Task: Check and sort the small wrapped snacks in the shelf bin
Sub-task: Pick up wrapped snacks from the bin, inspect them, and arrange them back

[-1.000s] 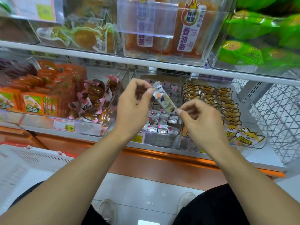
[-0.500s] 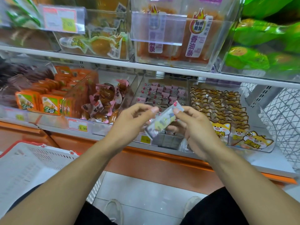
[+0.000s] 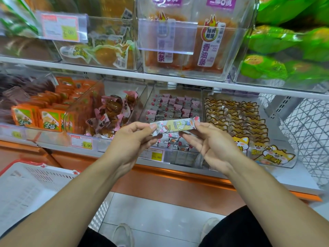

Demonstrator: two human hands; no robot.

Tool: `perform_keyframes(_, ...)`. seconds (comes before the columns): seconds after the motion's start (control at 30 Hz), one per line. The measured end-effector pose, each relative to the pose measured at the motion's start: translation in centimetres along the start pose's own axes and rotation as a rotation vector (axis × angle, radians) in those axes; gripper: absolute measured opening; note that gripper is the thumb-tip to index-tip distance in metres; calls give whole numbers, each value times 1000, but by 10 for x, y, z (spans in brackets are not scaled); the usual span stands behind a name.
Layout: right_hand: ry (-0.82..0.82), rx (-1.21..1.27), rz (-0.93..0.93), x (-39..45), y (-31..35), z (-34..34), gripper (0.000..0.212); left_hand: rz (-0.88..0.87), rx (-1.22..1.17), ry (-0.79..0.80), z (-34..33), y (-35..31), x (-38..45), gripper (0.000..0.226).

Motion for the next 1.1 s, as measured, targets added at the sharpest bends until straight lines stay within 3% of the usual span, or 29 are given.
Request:
perform_keyframes(0.1,56,-77,58,-1,2,2,22,-18,-5,-18,2,-1,1,12)
perform_keyframes(0.2,142,-234,204,-7,6,2,11,-30,-24,-31,6,-2,2,9)
perform_keyframes(0.4,219,-912,662,-18,9,1,30,-53,-210,23,3,-8,3,23)
perform_keyframes(0.53,247,-1347,831,-17,1,2,23,-120,-172,92,2,-10,1,25)
perform_keyframes(0.7,243,-1325,763,-17,3,3,27,-110,-167,98,1,-9,3,19)
perform_keyframes(0.83,300,-837,704,-23,13,0,35,-53,6,65,-2,-3,5,13)
perform_keyframes(0.9,194,-618,708,-21,20,3,25,-71,241,130,-6,3,5,8)
perform_keyframes(0.97,10,-548,714,-16,27,12,23,-186,451,158,-11,9,5,10)
perform_keyframes(1.1,-239,-847,838,-10,39,29,21,-495,909,138,-26,19,11,10)
Point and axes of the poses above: each hand's wrist, its own x-axis towards the middle knuckle, its own z-axis out of the back of the hand, y = z × x, the point moved 2 cm from there along x, towards the middle knuckle, and after that the axes turned 7 degrees about -x, right-handed, at the moved point
